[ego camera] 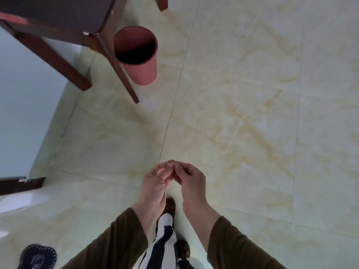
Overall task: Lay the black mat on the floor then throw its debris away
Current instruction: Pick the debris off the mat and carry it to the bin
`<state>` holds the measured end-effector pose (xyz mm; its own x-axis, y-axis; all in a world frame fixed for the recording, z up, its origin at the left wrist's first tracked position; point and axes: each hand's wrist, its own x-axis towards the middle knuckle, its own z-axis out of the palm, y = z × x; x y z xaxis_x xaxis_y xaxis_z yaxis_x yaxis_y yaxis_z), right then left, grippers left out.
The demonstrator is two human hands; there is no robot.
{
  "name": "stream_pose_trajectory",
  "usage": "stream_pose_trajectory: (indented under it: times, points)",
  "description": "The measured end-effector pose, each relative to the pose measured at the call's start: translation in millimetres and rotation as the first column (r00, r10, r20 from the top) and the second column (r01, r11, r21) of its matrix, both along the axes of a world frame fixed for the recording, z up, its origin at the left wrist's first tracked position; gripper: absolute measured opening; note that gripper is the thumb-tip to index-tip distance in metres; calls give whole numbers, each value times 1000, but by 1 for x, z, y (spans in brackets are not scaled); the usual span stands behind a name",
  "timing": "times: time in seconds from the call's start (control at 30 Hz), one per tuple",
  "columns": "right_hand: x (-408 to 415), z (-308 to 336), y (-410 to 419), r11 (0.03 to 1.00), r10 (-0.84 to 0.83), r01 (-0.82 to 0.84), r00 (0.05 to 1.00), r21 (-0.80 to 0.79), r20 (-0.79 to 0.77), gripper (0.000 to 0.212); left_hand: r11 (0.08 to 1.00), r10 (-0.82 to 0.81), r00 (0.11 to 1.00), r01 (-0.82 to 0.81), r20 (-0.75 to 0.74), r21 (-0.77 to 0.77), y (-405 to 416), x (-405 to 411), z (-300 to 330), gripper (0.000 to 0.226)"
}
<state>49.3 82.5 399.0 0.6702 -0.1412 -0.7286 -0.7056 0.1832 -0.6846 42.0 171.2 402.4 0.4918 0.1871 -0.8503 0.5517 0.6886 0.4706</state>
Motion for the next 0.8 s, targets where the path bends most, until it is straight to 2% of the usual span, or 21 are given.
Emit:
stream_pose_trajectory:
  times: [0.2,0.37,0.5,0.8]
  points:
    - [88,3,-29,999,-29,29,1000,39,-8,13,999,-27,999,28,33,-28,-25,88,0,12]
    - [159,-1,-66,999,17,-17,1000,45,-13,12,999,-23,998,26,64,-47,-61,156,1,30]
    - [215,2,-85,996,81,-81,997,27,14,11,999,-26,995,28,94,-22,-78,206,5,28]
    - [336,7,-59,981,191,-191,982,33,6,13,993,119,990,-119,75,-11,-54,316,2,27]
